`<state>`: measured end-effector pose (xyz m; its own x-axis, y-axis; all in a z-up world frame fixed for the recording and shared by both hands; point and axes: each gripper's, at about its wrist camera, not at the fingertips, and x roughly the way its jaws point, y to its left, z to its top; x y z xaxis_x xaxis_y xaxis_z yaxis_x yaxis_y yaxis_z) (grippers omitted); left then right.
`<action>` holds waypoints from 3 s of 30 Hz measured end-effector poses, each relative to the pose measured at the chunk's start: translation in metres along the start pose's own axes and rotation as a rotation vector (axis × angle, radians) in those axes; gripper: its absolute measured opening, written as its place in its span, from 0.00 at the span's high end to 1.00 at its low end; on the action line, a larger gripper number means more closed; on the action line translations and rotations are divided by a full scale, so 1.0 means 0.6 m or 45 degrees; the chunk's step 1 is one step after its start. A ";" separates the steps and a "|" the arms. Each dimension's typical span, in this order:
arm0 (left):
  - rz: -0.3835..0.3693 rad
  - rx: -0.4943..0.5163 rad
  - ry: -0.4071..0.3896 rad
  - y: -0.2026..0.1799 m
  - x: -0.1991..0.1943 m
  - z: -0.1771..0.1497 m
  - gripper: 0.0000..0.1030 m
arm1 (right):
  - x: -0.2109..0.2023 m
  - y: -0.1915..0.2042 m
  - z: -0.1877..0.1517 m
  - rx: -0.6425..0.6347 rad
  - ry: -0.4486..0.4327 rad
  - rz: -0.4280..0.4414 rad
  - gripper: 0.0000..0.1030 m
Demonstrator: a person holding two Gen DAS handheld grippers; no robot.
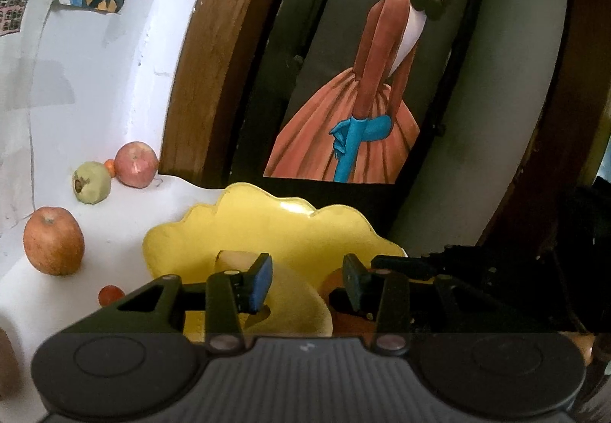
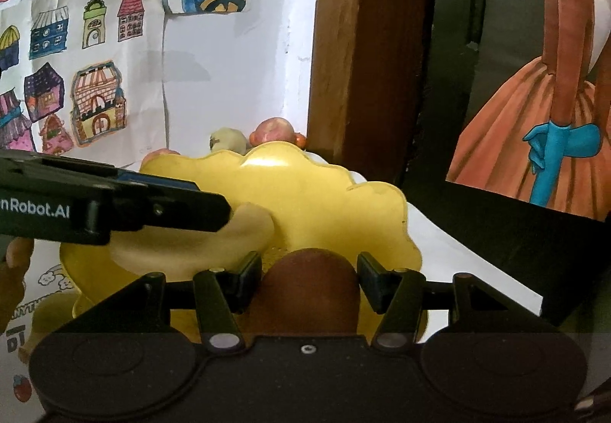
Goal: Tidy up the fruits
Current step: 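Carry banana and apple into the yellow bowl and open both tools, then lift both open tools up and back from the yellow bowl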
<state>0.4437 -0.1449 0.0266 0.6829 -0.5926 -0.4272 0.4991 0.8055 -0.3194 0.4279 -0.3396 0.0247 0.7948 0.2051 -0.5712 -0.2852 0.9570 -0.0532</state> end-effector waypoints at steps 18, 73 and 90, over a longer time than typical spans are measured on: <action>0.056 0.042 -0.219 -0.037 -0.135 -0.002 0.06 | -0.148 0.041 -0.003 -0.027 -0.237 -0.072 0.16; 0.449 0.004 -0.039 0.005 -0.495 -0.275 0.00 | -0.417 0.317 -0.228 -0.077 -0.230 0.037 0.01; 0.582 -0.101 -0.045 0.101 -0.508 -0.288 0.00 | -0.326 0.303 -0.227 -0.034 -0.089 0.118 0.01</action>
<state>0.1739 0.0836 -0.0085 0.8416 -0.1755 -0.5108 0.1014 0.9802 -0.1698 0.1477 -0.2335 0.0154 0.7994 0.3068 -0.5165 -0.3726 0.9277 -0.0256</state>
